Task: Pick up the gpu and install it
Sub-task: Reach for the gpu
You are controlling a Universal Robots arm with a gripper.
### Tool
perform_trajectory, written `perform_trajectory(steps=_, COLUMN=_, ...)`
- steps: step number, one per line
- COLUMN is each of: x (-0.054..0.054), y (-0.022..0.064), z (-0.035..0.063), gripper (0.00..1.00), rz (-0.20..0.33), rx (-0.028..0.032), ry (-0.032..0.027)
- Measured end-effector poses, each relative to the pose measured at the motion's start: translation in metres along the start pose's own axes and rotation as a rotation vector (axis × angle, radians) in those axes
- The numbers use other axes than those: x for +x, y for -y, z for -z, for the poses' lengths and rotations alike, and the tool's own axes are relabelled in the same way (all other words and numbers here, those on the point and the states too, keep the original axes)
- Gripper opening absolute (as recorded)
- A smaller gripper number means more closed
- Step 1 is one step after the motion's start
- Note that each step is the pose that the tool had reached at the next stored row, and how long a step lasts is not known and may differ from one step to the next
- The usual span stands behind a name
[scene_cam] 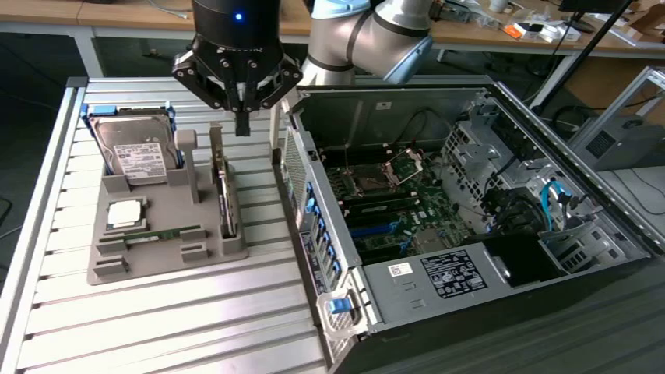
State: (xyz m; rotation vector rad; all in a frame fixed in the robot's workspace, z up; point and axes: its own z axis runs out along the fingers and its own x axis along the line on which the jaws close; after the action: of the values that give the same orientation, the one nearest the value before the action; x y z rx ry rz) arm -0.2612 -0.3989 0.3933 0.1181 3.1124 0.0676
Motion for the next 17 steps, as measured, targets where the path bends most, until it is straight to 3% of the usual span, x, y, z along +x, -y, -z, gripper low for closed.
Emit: perform_trajectory(steps=17, x=0.016, y=0.0013, z=0.0004, gripper=0.11, rz=0.0, rx=0.0, ry=-0.0001)
